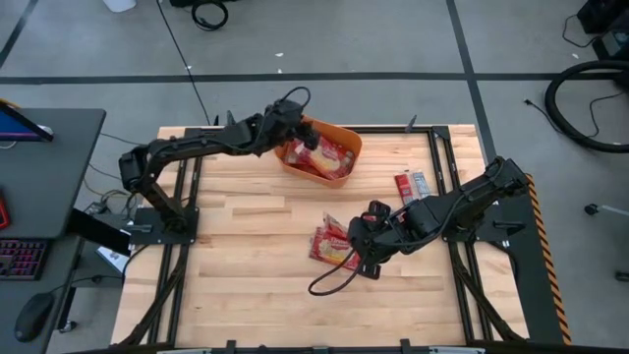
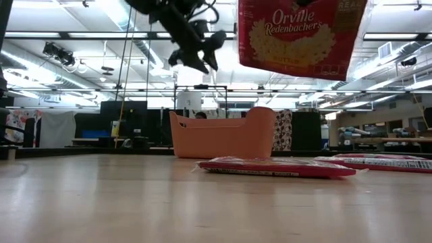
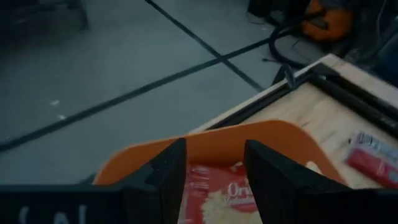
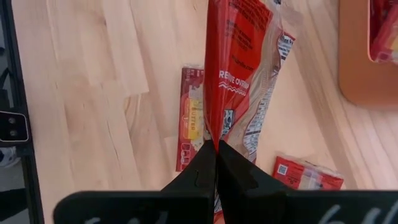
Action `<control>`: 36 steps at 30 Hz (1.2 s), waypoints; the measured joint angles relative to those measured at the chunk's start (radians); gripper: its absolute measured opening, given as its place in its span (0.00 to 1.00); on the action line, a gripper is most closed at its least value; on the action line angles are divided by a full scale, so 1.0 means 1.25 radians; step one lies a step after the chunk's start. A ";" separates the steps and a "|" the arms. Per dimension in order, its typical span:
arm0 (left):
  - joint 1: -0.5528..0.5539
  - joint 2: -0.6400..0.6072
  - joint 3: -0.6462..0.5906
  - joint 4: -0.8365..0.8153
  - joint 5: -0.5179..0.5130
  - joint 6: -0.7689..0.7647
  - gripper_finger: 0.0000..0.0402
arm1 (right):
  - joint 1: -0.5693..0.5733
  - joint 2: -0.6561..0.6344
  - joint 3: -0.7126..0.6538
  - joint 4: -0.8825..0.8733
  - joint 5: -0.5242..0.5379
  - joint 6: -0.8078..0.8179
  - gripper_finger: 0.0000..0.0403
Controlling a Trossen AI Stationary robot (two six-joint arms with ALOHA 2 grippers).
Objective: Sort popcorn bags into baskets
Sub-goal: Put the red popcorn bag into the orange bin
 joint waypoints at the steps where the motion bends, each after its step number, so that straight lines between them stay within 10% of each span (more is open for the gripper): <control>1: 0.000 0.000 0.020 -0.019 0.003 0.007 0.41 | 0.000 0.000 0.000 0.000 0.003 0.002 0.02; 15: -0.097 -0.161 0.099 -0.156 0.351 0.279 0.41 | -0.077 -0.047 0.000 0.052 0.025 -0.094 0.02; 24: -0.139 -0.179 0.098 -0.244 0.677 0.341 0.41 | -0.110 -0.158 0.000 0.104 -0.144 -0.156 0.02; 36: -0.247 -0.178 0.098 -0.179 0.631 0.421 0.41 | -0.142 -0.240 0.000 0.226 -0.282 -0.166 0.02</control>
